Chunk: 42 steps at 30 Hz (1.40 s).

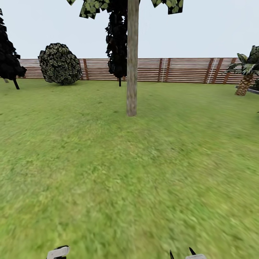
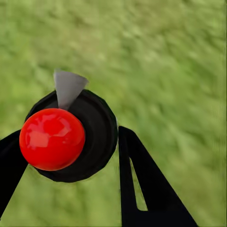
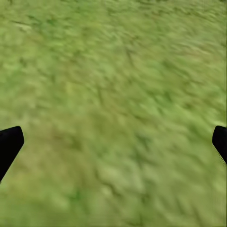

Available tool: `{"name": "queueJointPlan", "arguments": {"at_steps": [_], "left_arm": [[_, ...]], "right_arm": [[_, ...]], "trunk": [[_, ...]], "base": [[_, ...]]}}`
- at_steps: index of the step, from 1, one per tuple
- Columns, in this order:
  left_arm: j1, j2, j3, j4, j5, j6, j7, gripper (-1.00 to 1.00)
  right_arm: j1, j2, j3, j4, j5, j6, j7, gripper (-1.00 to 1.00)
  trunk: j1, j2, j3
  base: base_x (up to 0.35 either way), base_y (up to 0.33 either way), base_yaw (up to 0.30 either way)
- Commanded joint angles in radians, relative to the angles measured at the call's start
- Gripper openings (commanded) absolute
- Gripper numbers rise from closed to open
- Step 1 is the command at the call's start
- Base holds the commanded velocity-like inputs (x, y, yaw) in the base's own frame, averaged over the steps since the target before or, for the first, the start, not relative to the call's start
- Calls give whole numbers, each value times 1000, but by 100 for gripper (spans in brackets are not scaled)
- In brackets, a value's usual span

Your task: In the garden, pick up the pesticide atomizer on the floor and spray pesticide onto both trees until each tree trunk is fully covered.

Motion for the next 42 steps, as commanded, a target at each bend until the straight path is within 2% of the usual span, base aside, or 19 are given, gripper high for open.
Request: {"name": "queueJointPlan", "arguments": {"at_steps": [1,42], "left_arm": [[-1,1,-6,1,10,-4,-3,-100],[-1,1,-6,1,11,-4,-3,-100]], "right_arm": [[-1,0,4,1,-1,-3,0,100],[-1,0,4,1,-1,-3,-1,100]], "trunk": [[0,0,-1],[0,0,-1]], "base": [[340,0,0],[340,-8,0]]}}
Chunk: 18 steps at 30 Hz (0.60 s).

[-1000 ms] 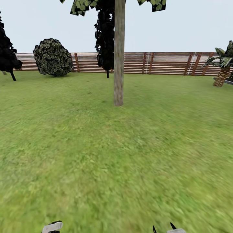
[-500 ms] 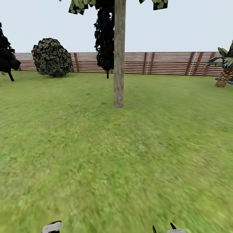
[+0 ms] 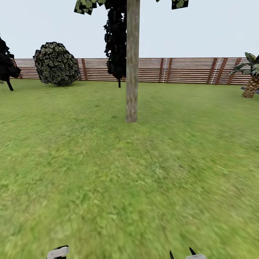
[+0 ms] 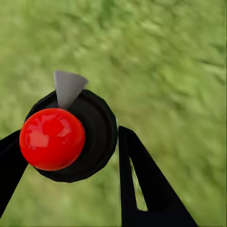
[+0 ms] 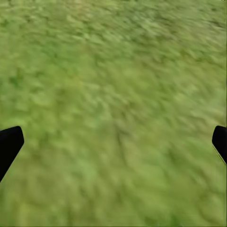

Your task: In the garden, pick up the pesticide atomizer on the floor and spray pesticide onto both trees until each tree trunk is fully covered.

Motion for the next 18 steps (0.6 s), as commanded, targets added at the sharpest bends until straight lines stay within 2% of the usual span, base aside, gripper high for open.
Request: {"name": "queueJointPlan", "arguments": {"at_steps": [1,18], "left_arm": [[-1,1,-6,1,11,-4,-3,-100],[-1,1,-6,1,11,-4,-3,-100]], "right_arm": [[-1,-1,4,1,-1,-2,0,100],[-1,-1,4,1,-1,-2,-1,100]], "trunk": [[0,0,-1],[0,0,-1]], "base": [[340,-70,0],[340,-73,0]]}}
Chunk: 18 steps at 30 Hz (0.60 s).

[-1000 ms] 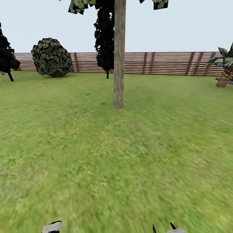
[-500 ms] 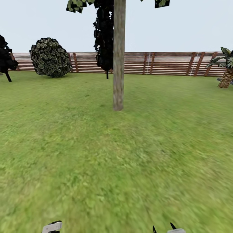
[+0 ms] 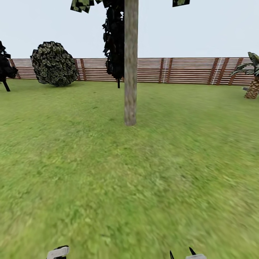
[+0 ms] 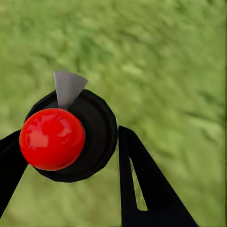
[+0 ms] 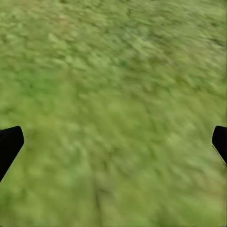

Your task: In the garden, pick up the pesticide atomizer on the floor and spray pesticide onto both trees until each tree trunk is fully covered.

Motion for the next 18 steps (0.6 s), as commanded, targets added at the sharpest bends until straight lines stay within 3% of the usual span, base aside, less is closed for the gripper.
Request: {"name": "queueJointPlan", "arguments": {"at_steps": [1,18], "left_arm": [[-1,1,-6,1,10,-4,-3,-100],[-1,1,-6,1,10,-4,-3,-100]], "right_arm": [[-1,0,4,1,-1,-2,0,100],[-1,0,4,1,-1,-2,0,100]], "trunk": [[0,0,-1],[0,0,-1]], "base": [[340,-74,0],[340,-74,0]]}}
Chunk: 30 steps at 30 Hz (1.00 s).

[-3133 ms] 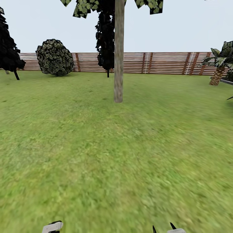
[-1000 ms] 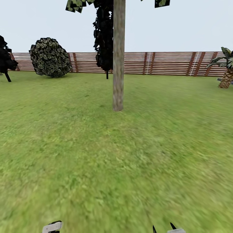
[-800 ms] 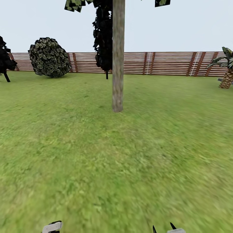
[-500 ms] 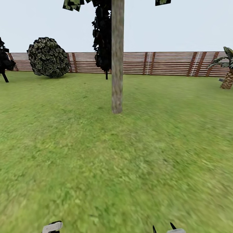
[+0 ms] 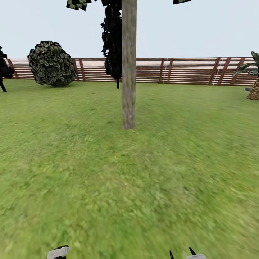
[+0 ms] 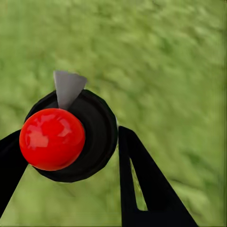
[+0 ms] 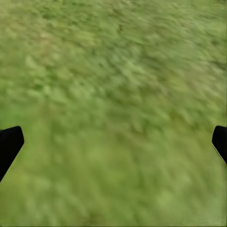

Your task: In the garden, pick up the pesticide atomizer on the floor and spray pesticide onto both trees until each tree trunk is fully covered.

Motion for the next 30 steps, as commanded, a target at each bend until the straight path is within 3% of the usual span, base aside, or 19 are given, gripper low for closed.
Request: {"name": "queueJointPlan", "arguments": {"at_steps": [1,30], "left_arm": [[-1,1,-6,1,10,-4,-3,-100],[-1,1,-6,1,9,-4,-3,-100]], "right_arm": [[-1,0,4,1,-1,-2,-1,100],[-1,-1,4,1,-1,-2,0,100]], "trunk": [[0,0,-1],[0,0,-1]], "base": [[340,-74,0],[340,-74,0]]}}
